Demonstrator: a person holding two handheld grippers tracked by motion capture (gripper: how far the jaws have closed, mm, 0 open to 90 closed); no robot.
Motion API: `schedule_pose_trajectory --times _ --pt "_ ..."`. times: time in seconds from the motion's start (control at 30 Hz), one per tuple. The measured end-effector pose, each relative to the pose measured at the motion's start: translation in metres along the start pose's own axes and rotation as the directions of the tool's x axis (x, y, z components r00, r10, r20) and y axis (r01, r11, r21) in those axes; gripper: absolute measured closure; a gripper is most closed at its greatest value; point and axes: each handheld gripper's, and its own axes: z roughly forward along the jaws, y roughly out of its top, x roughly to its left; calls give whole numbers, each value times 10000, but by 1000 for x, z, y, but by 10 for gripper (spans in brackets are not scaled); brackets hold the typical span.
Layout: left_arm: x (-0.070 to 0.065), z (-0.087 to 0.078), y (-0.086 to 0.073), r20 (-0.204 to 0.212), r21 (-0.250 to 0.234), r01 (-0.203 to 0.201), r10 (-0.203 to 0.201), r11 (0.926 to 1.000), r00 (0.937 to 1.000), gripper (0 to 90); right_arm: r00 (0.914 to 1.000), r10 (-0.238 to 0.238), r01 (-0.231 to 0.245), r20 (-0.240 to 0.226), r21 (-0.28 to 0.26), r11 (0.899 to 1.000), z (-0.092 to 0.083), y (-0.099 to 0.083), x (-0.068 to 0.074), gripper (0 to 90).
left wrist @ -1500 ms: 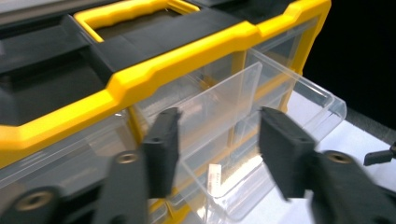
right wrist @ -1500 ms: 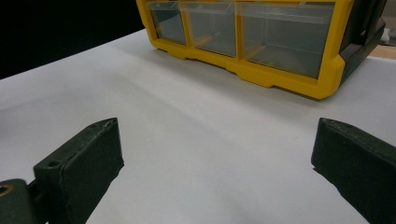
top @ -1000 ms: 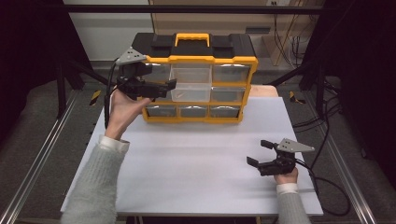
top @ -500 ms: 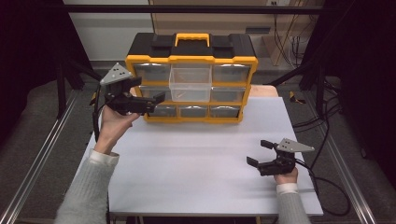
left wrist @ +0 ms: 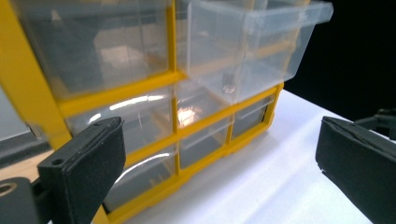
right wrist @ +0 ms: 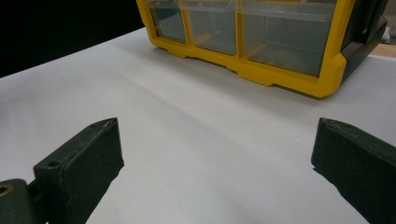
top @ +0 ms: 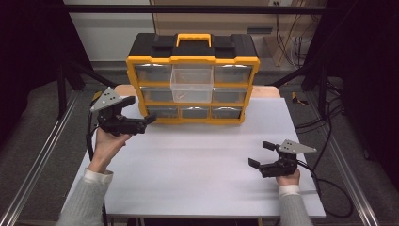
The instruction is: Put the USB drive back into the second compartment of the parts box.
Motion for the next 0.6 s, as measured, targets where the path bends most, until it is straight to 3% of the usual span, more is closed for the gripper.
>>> schedule_pose_trajectory --times 0.2,0.6 --pt "6 -3 -27 122 -143 202 -200 9997 9997 17 10000 22 -22 -3 12 10000 0 0 0 24" --pt "19 -5 -83 287 54 866 -868 9962 9958 20 10000 3 -3 -13 10 10000 0 0 0 24"
